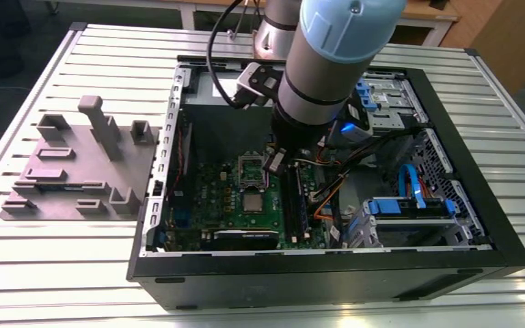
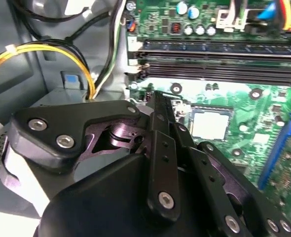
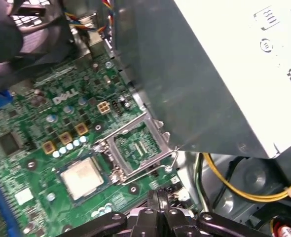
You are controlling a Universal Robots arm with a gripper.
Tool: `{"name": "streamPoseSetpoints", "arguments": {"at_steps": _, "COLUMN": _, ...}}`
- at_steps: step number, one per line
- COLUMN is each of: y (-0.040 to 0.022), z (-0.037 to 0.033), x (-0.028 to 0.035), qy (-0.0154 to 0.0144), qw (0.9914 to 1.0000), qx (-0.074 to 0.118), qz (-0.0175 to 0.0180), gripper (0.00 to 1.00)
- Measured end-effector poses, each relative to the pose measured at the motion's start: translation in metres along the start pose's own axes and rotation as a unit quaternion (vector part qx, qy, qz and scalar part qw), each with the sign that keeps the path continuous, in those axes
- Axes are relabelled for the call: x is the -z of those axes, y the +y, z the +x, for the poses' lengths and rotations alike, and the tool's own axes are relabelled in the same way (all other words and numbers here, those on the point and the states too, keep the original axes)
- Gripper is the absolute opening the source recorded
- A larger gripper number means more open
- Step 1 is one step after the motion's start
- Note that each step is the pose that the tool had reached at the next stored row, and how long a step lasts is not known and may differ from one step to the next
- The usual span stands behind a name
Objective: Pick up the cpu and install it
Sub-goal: 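Close the cpu cover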
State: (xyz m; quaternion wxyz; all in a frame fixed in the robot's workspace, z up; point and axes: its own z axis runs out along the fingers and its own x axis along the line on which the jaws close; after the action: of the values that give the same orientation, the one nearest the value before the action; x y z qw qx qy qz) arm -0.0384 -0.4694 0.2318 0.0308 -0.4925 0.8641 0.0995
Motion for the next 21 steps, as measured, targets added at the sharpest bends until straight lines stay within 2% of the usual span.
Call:
{"name": "streamPoseSetpoints", "arguments": {"at_steps": 2, "y": -0.0001, "z": -0.0004, "x": -0.0019, "qy": -0.0055, "qw": 0.99998, "qx": 0.0, "qz": -0.0034, "gripper": 0.11}}
{"name": "streamPoseSetpoints", "arguments": {"at_steps": 3, "y": 0.0, "z": -0.0007, "x": -0.0026, "qy": -0.0095, "qw": 0.99994, "qx": 0.001, "qz": -0.0057, "gripper": 0.11}}
{"name": "streamPoseSetpoints", "arguments": {"at_steps": 5, "y": 0.0001, "z": -0.0012, "x": -0.0037, "qy": -0.0208, "qw": 0.9997, "qx": 0.001, "qz": -0.0125, "gripper": 0.11}}
{"name": "streamPoseSetpoints", "arguments": {"at_steps": 6, "y": 0.0002, "z": -0.0012, "x": -0.0044, "qy": -0.0253, "qw": 0.99956, "qx": 0.001, "qz": -0.0152, "gripper": 0.11}}
{"name": "streamPoseSetpoints", "arguments": {"at_steps": 7, "y": 0.0001, "z": -0.0013, "x": -0.0059, "qy": -0.0275, "qw": 0.99949, "qx": 0.001, "qz": -0.0164, "gripper": 0.11}}
{"name": "streamPoseSetpoints", "arguments": {"at_steps": 11, "y": 0.0004, "z": -0.0025, "x": -0.0111, "qy": -0.0281, "qw": 0.99946, "qx": 0.002, "qz": -0.0169, "gripper": 0.11}}
{"name": "streamPoseSetpoints", "arguments": {"at_steps": 15, "y": 0.0008, "z": -0.0034, "x": -0.0158, "qy": -0.0332, "qw": 0.99925, "qx": 0.002, "qz": -0.0199, "gripper": 0.11}}
{"name": "streamPoseSetpoints", "arguments": {"at_steps": 21, "y": 0.002, "z": -0.0059, "x": -0.0208, "qy": -0.0376, "qw": 0.99904, "qx": 0.002, "qz": -0.0225, "gripper": 0.11}}
